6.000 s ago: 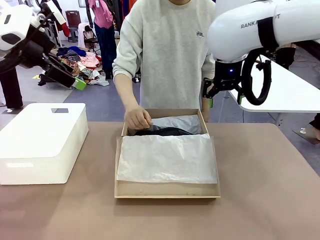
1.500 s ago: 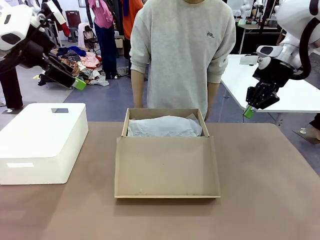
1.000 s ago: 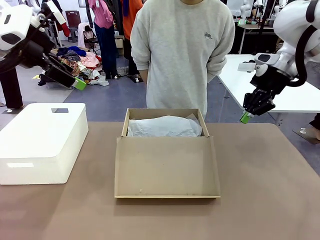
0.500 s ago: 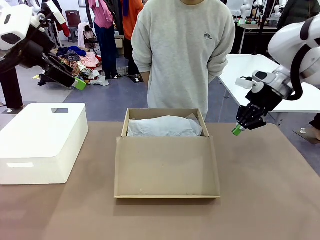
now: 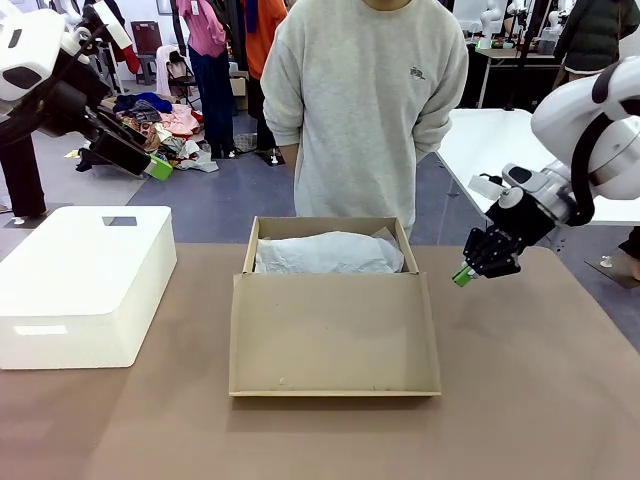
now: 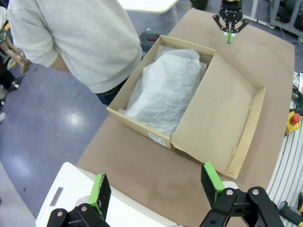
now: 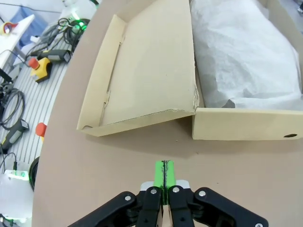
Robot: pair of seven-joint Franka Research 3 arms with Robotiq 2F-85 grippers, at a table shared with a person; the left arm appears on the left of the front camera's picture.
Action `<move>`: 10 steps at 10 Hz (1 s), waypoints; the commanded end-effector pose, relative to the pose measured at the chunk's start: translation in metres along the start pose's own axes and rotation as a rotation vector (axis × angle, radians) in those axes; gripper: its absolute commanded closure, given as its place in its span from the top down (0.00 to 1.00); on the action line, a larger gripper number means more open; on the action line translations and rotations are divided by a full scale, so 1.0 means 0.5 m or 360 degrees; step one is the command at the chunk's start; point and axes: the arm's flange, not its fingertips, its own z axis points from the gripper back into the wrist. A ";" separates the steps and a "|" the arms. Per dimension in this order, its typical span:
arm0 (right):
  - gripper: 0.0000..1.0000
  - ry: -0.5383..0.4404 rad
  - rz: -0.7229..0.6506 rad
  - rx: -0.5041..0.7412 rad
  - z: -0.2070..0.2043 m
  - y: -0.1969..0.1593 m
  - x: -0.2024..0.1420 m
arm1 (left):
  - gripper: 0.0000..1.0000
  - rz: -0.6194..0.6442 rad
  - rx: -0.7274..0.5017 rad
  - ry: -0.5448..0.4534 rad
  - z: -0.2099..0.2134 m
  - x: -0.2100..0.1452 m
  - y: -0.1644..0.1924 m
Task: Pack the shoes into the box.
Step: Close the Shoes Box.
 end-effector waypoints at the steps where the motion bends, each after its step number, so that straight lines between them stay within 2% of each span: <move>1: 0.00 -0.0010 0.0022 -0.0050 -0.024 -0.007 -0.013 | 1.00 -0.0002 -0.0015 -0.0008 0.002 0.000 0.000; 4: 0.00 0.0047 -0.0034 -0.0008 -0.050 -0.021 -0.012 | 1.00 -0.0002 -0.0015 -0.0008 0.002 0.000 0.000; 10: 0.00 0.0034 -0.0023 0.0009 -0.042 -0.016 -0.018 | 1.00 -0.0002 -0.0015 -0.0008 0.002 0.000 0.000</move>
